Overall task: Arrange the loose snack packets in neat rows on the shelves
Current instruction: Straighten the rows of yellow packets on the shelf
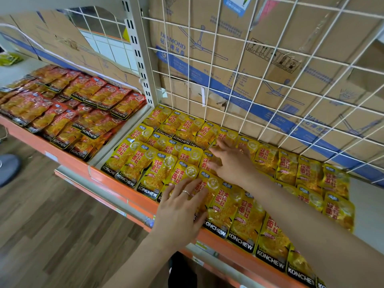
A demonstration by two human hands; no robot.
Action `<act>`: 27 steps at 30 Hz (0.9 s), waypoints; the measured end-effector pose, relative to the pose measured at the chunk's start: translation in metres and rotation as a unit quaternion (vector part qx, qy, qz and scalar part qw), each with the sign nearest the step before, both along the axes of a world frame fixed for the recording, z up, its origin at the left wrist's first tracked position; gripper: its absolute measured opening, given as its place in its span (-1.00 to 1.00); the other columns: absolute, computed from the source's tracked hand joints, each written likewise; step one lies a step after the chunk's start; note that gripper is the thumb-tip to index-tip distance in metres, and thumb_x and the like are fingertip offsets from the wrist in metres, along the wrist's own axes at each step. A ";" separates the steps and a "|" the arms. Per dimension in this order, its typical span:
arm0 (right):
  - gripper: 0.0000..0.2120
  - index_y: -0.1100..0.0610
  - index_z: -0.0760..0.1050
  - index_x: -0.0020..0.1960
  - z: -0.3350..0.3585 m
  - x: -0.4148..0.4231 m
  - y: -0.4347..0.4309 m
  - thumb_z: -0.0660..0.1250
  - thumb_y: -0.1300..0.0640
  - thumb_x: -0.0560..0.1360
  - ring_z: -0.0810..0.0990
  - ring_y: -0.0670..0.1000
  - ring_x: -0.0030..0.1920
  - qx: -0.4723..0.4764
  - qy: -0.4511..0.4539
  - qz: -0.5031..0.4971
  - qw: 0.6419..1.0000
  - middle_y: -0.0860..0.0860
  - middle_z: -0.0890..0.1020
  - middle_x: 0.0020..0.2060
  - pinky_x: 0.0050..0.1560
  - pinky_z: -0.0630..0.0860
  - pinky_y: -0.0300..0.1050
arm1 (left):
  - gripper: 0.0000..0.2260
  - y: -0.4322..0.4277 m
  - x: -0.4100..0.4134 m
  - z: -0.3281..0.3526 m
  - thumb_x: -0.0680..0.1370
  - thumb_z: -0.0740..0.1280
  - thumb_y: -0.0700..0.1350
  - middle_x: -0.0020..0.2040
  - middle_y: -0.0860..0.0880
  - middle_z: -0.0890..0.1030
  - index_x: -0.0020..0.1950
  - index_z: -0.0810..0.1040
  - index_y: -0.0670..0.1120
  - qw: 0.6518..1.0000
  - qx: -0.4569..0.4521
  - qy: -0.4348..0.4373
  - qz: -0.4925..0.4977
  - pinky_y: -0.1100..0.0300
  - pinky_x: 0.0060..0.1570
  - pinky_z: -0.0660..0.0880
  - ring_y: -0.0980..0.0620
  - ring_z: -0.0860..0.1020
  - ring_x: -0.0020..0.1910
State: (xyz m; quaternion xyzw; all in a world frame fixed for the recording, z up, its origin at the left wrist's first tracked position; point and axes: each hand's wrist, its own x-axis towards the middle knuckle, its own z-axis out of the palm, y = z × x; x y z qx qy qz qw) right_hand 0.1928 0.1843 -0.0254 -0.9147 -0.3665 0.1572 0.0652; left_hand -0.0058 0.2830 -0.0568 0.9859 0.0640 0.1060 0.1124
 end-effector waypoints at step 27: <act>-0.60 -0.20 0.54 0.31 -0.006 0.032 0.057 0.33 0.18 0.56 0.19 -0.02 0.53 0.096 -0.044 -0.071 0.992 -0.26 0.48 0.37 0.48 0.00 0.13 | -0.53 0.051 0.062 -0.015 0.60 0.15 0.16 0.41 -0.08 0.53 0.32 0.61 -0.09 0.999 0.030 -0.016 -0.003 -0.09 0.32 0.44 -0.10 0.49 0.39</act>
